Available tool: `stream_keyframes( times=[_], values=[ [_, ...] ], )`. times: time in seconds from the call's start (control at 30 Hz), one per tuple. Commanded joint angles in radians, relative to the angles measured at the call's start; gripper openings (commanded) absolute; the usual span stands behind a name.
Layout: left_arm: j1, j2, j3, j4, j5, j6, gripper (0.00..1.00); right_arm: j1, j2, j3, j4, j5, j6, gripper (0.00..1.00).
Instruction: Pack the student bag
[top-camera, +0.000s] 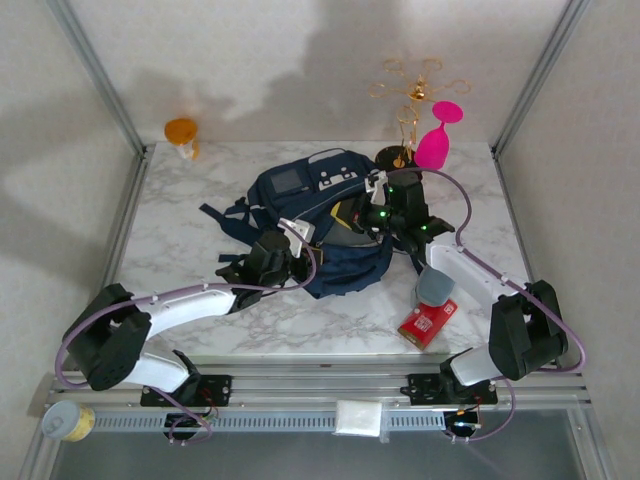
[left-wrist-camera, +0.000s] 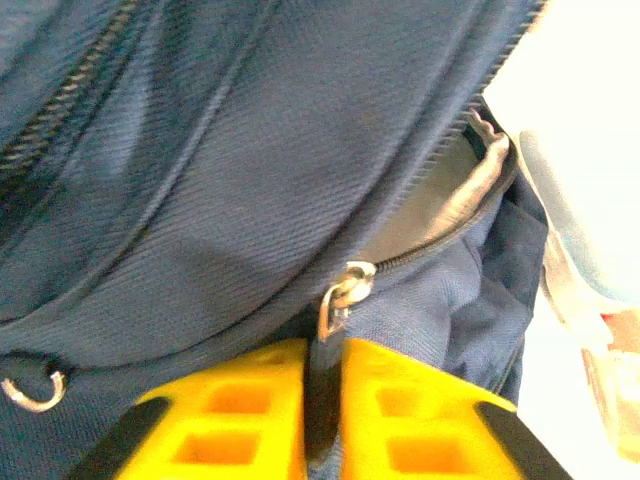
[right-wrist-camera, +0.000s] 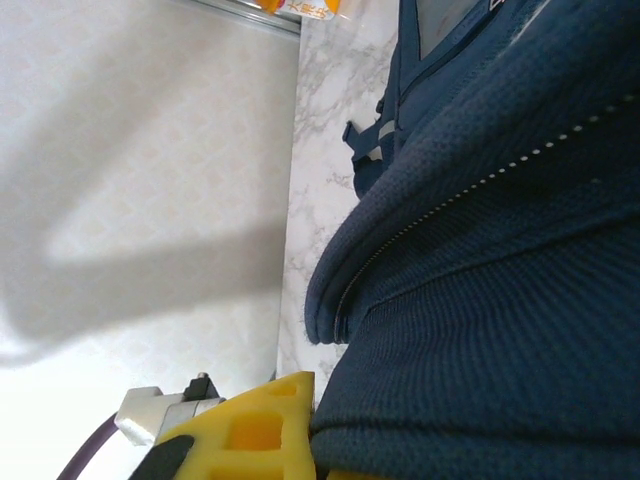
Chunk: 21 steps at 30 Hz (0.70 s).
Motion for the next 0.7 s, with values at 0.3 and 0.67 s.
stream_keyframes(
  times=[0.3,0.67],
  values=[
    [0.000,-0.126,-0.042,-0.038,-0.096,0.043,0.00,-0.027,-0.044,0.037,0.020,-0.069,-0.018,0.00],
    [0.007,-0.159,-0.081,-0.068,0.033,0.030,0.05,-0.046,-0.044,0.021,0.037,-0.091,-0.016,0.00]
  ],
)
